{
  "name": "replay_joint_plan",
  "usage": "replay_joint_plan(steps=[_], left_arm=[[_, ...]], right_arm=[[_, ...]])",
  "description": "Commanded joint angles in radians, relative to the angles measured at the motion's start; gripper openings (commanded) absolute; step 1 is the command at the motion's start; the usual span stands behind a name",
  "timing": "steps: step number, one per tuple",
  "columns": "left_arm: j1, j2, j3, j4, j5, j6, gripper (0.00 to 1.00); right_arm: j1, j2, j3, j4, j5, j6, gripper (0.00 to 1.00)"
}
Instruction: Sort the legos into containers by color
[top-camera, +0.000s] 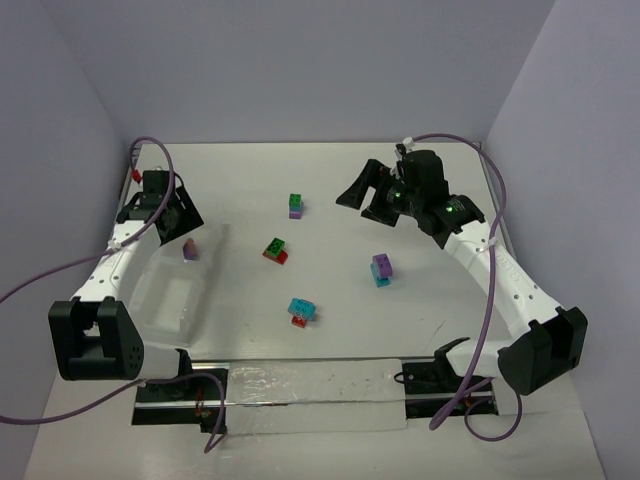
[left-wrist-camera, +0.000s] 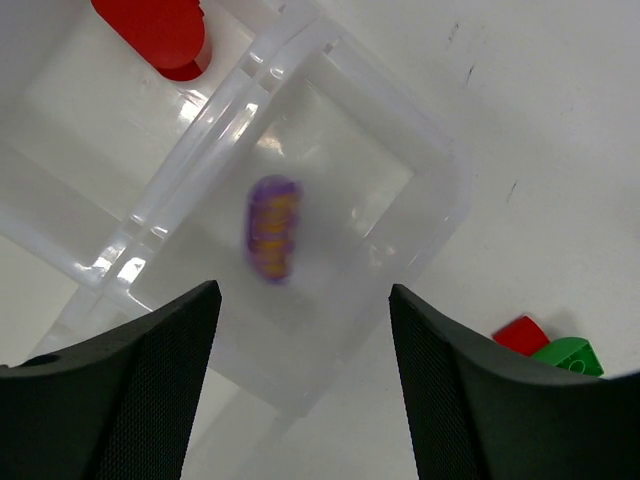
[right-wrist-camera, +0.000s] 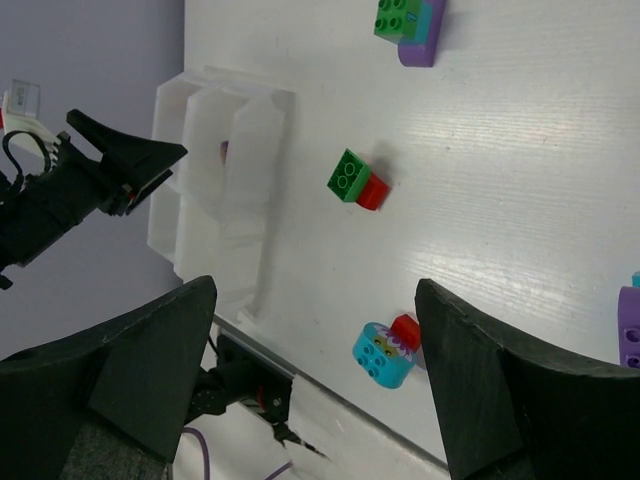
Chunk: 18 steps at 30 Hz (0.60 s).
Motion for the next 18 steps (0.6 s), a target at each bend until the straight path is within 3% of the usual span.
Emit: replay_joint_plan(steps=[1,6,11,18], left_arm=[[0.003,-0.023,0.038,0.033,0.023,0.015,0.78],[-0.038,-0.074,0.14,-0.002,0.059,0.074,0.77],[-0.218,-0.071,0.241,-0.034,0.076,0.156,0.77],[-0.444,0.071,0.29,-0.051,0.139,0.197,0.81]], right_arm=[[-0.003,-0.004,0.009,-0.005,0.03,-0.035,0.88],[0.0,-0.002,0.012,-0.024,0.063,-0.077,0.88],[0.003,-0.004,0.002,-0.058,0.126,-0.124,0.88],[0.003,-0.015,-0.027,-0.069,0.157,-0.132,0.88]])
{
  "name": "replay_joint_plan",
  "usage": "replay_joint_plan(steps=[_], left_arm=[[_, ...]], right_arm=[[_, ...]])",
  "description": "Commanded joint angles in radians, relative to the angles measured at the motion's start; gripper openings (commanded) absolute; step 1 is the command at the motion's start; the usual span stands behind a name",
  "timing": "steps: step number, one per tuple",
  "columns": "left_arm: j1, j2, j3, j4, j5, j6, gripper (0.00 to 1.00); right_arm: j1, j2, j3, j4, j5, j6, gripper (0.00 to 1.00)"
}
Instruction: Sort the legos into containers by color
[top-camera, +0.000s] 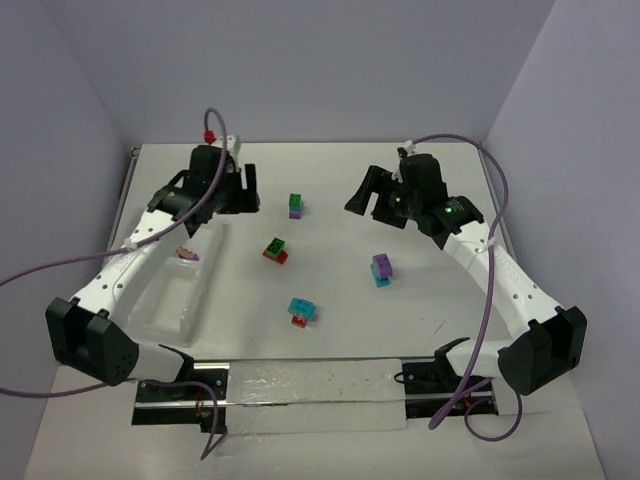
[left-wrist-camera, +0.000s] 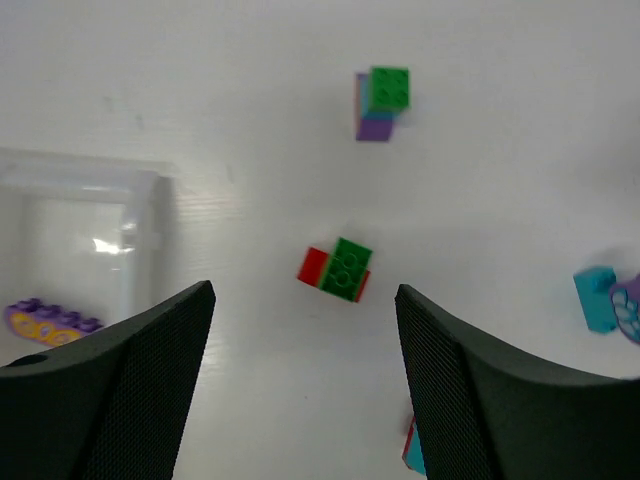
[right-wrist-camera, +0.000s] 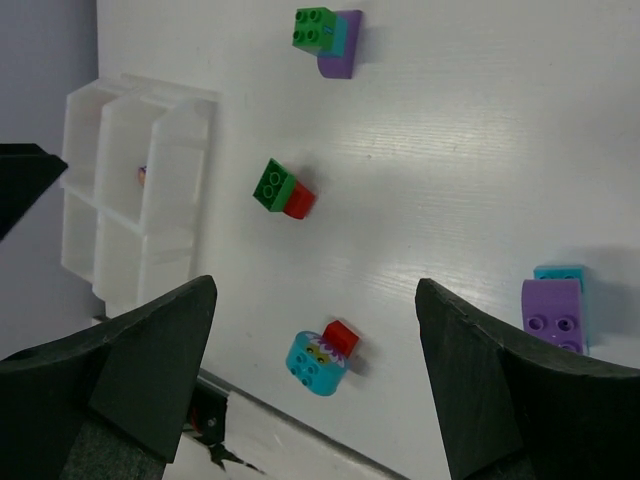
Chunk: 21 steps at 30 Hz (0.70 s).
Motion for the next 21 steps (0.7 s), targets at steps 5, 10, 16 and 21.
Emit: replay_joint_plan(steps=[5,10,16,21], left_arm=[[-0.225,0.243,0.073,-0.033,0.018,0.069,0.84],[-0.24,0.332,0.084,-0.042,-0.024,0.09,0.84],[-0.243,0.395,0.074,-0.069,-0.097,0.11,0.79],[-0.243,0.404,0.04,-0.037,-0.079,0.118,0.76]], right_arm=[[0.003,-0.02,-0.03,-0.017,0.048,-0.027,0.88],[0.002,-0.02,-0.029,-0.021,0.053,-0.037,0.88],[0.005,-0.007,-0.023,-0.021,0.044,-0.042,0.88],[0.005,-0.001,-0.019,-0.018,0.039,-0.039,0.88]])
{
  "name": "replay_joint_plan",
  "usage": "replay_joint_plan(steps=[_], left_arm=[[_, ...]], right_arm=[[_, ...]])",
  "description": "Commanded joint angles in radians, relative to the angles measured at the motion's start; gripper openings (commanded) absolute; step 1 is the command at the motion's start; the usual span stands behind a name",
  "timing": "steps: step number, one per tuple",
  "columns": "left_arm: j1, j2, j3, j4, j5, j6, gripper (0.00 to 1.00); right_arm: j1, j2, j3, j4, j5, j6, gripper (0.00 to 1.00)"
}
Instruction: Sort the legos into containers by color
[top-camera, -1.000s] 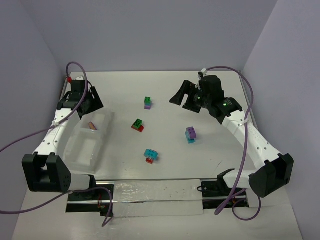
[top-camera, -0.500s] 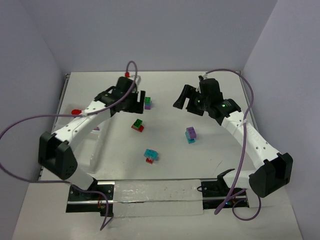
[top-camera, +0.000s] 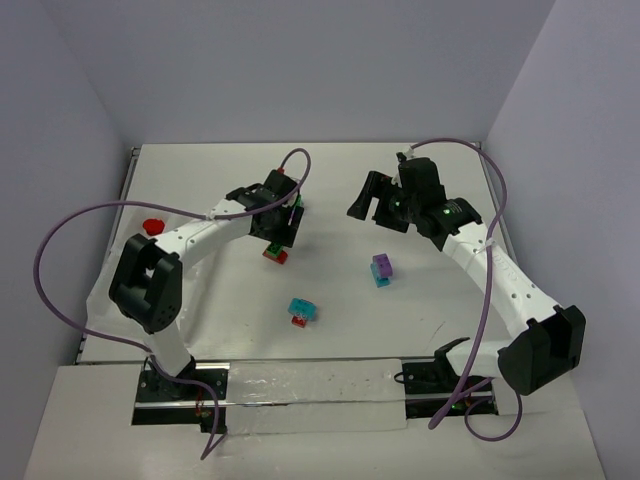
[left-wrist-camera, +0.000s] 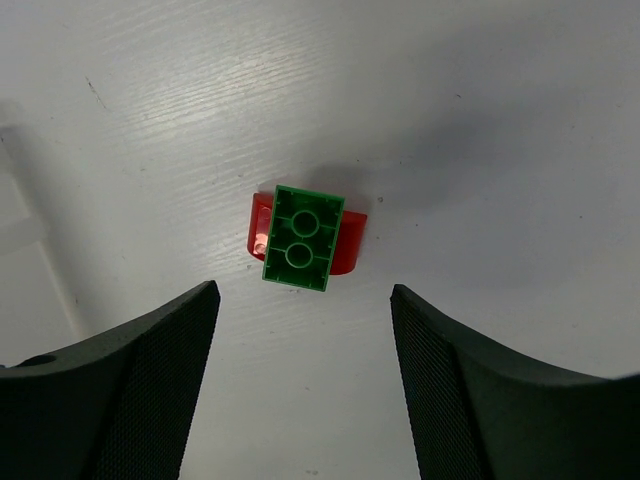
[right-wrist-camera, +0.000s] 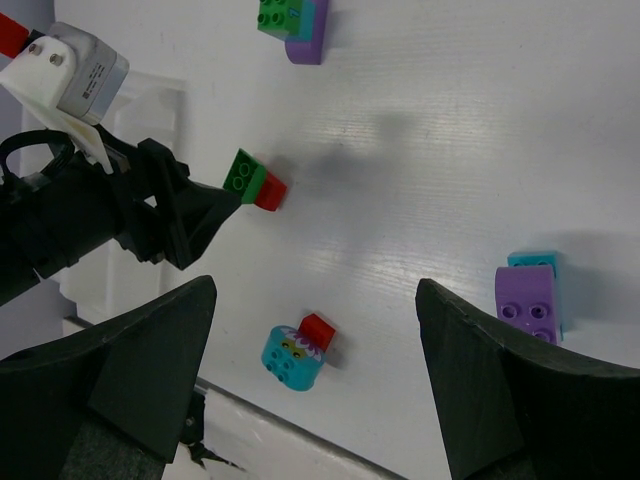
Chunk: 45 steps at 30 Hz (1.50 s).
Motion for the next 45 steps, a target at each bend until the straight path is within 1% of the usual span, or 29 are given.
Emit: replay_joint_plan(steps=[1,6,9,15,17,19,20,22,28,30,32,33,35,37,38,39,42,45], left_arm=[[0.0,0.013,-0.003,0.027,-0.008,0.023,0.76],[0.0,0.049,-0.004,0.043,-0.005,0.03,0.75],[0.0,0.072,0.003,0.046,-0.016,0.03,0.72],[0.0,0.107,0.002,0.062,-0.037,0.036,0.63],[0.0,0.109,0.002,0.065,-0.045,0.037,0.58],[0.0,0.11,0.002,0.067,-0.048,0.036,0.55],[0.0,0.113,0.004,0.068,-0.047,0.039,0.52],[0.0,0.119,0.005,0.067,-0.044,0.039,0.52],[0.0,0.147,0.002,0.064,-0.033,0.036,0.58],[0.0,0.152,-0.001,0.066,-0.034,0.035,0.57],[0.0,0.153,-0.002,0.068,-0.039,0.033,0.55],[0.0,0.152,-0.002,0.067,-0.044,0.034,0.5],[0.0,0.148,-0.001,0.063,-0.05,0.031,0.31],[0.0,0.143,0.007,0.054,-0.058,0.027,0.09],[0.0,0.135,0.017,0.041,-0.06,0.024,0.04],[0.0,0.125,0.03,0.026,-0.062,0.021,0.01],[0.01,0.064,0.06,0.002,-0.027,0.006,0.0],[0.043,-0.025,0.082,-0.004,0.102,-0.017,0.0]], right_arm=[[0.004,0.0,0.012,0.003,0.011,-0.012,0.88],[0.003,-0.002,0.013,0.001,0.009,-0.01,0.88],[0.003,-0.004,0.013,-0.001,0.011,-0.011,0.88],[0.005,-0.006,0.011,-0.002,0.011,-0.012,0.88],[0.006,-0.007,0.011,-0.002,0.012,-0.012,0.88],[0.005,-0.005,0.013,-0.003,0.013,-0.013,0.88],[0.003,-0.005,0.014,-0.005,0.014,-0.013,0.88],[0.003,-0.004,0.016,-0.004,0.011,-0.012,0.88],[0.005,-0.008,0.016,-0.004,0.014,-0.012,0.88],[0.004,-0.008,0.016,-0.005,0.014,-0.012,0.88],[0.005,-0.01,0.016,-0.007,0.014,-0.013,0.88],[0.003,-0.011,0.016,-0.006,0.014,-0.013,0.88],[0.004,-0.007,0.014,-0.002,0.016,-0.012,0.88],[0.005,0.0,0.014,0.001,0.015,-0.013,0.88],[0.005,0.005,0.018,0.002,0.009,-0.014,0.88],[0.005,0.01,0.022,0.002,0.001,-0.015,0.88],[0.003,0.022,0.033,0.012,-0.026,-0.024,0.88],[0.005,0.02,0.036,0.033,-0.054,-0.036,0.88]])
